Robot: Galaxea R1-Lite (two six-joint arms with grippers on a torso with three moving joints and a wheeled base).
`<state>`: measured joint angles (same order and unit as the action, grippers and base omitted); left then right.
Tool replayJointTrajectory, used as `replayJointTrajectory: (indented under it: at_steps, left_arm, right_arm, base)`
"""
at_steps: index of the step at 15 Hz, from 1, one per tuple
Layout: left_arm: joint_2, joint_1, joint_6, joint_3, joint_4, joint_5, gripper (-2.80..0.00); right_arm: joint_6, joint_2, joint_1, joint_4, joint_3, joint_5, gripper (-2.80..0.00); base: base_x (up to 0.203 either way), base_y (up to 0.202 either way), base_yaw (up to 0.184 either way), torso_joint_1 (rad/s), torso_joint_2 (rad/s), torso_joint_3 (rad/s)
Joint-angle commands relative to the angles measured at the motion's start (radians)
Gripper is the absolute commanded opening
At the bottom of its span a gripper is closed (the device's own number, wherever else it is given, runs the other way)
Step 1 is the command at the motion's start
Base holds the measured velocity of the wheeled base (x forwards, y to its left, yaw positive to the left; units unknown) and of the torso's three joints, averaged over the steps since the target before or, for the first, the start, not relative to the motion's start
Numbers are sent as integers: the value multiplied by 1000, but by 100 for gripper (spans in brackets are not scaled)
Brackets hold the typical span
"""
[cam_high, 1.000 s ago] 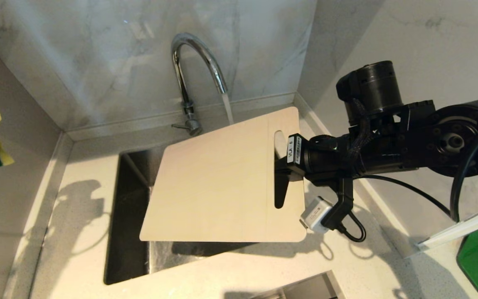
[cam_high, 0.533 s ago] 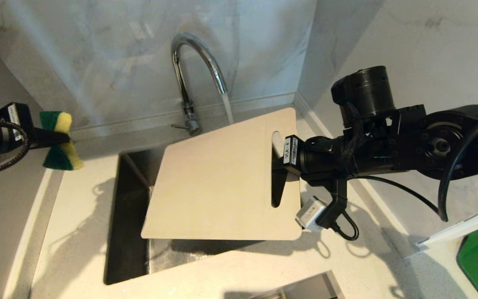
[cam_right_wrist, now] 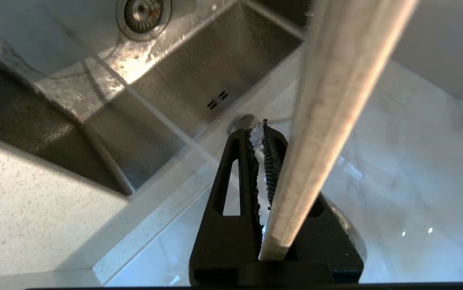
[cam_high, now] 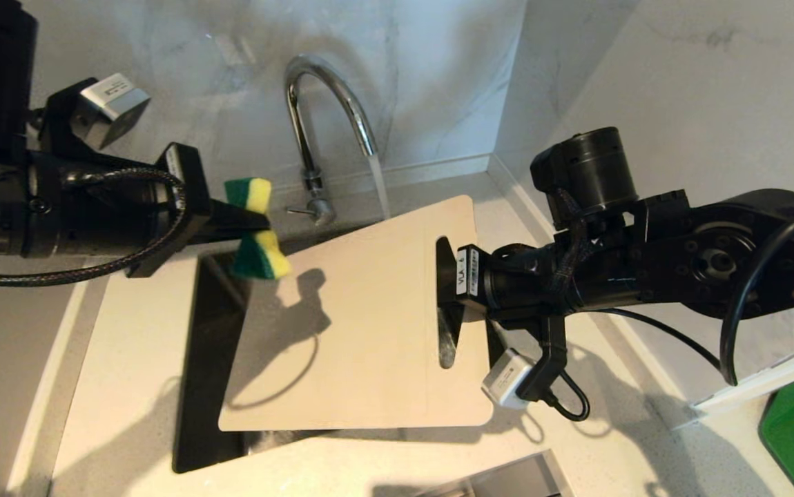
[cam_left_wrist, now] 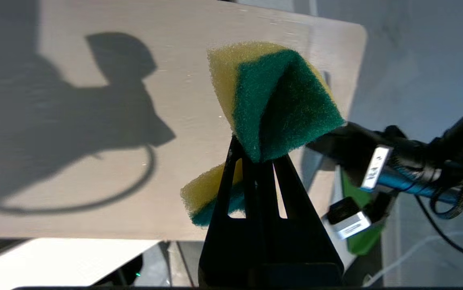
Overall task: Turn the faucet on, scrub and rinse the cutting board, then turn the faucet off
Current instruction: Scrub the cutting board underwater
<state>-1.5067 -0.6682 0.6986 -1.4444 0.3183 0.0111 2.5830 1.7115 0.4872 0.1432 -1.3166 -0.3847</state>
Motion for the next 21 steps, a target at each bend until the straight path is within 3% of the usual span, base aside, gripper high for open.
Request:
replayJointTrajectory:
  at_steps: [1, 6, 12, 15, 18, 21]
  left_arm:
    - [-108, -61, 27, -68, 1, 0, -280]
    - [-238, -84, 65, -167, -2, 0, -280]
    - [-325, -17, 62, -153, -3, 1, -280]
    - [-312, 15, 41, -91, -4, 2, -280]
    - [-304, 95, 22, -2, -62, 0, -280]
    - [-286, 195, -48, 103, -114, -61, -280]
  right_arm:
    - [16, -19, 25, 1, 15, -3, -280]
    - [13, -50, 50, 1, 50, -2, -280]
    - [5, -70, 51, 3, 50, -3, -280]
    - [5, -78, 51, 3, 53, -3, -280]
    - [3, -84, 51, 3, 53, -3, -280]
    - [-10, -84, 51, 3, 48, -3, -280]
  base:
    - [0, 0, 0, 0, 0, 0]
    - [0, 0, 0, 0, 0, 0]
    - [0, 0, 0, 0, 0, 0]
    - [0, 0, 0, 0, 0, 0]
    - [0, 0, 0, 0, 0, 0]
    - [0, 0, 0, 0, 0, 0]
